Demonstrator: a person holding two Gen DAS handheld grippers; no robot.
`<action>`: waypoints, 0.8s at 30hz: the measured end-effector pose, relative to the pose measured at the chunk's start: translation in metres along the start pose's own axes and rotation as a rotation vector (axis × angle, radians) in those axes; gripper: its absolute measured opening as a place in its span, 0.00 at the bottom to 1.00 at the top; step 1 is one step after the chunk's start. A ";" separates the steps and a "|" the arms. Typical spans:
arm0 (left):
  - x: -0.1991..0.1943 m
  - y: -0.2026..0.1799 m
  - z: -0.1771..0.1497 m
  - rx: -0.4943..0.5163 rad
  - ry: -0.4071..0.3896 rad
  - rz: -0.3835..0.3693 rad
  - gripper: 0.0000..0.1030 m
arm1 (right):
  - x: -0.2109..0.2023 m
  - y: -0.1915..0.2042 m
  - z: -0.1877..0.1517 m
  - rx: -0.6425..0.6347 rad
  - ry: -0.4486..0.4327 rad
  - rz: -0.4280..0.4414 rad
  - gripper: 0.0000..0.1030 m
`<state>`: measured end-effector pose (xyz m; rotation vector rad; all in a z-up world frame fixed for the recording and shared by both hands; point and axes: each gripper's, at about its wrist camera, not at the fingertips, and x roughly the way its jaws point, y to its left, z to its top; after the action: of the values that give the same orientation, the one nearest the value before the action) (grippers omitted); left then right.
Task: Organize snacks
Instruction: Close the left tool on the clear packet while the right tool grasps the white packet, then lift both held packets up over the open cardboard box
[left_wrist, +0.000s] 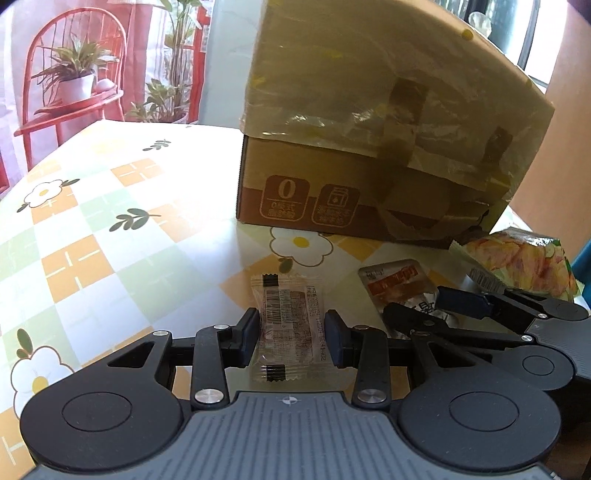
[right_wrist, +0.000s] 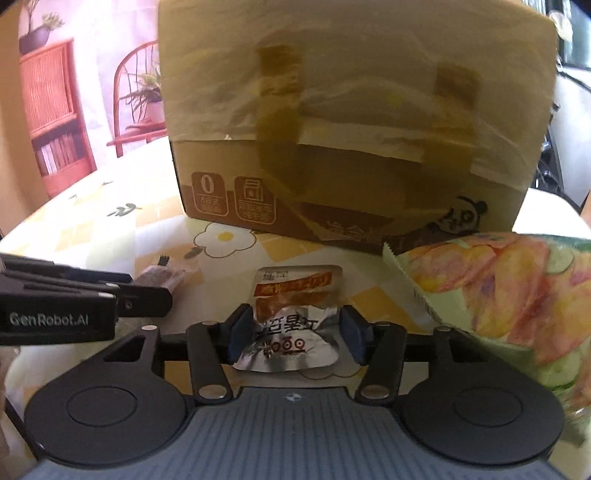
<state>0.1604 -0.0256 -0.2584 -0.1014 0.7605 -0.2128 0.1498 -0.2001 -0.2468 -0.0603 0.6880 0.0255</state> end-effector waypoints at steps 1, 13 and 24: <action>-0.001 0.001 0.000 -0.004 -0.001 -0.001 0.39 | 0.001 -0.001 0.000 0.002 0.001 0.005 0.55; -0.005 0.004 -0.001 -0.014 -0.004 -0.012 0.39 | -0.014 0.011 -0.005 -0.040 -0.051 -0.003 0.34; -0.025 0.008 0.006 -0.016 -0.065 -0.015 0.39 | -0.036 0.012 0.004 -0.032 -0.136 0.002 0.19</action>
<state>0.1483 -0.0121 -0.2382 -0.1285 0.6969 -0.2163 0.1244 -0.1877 -0.2213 -0.0879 0.5517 0.0417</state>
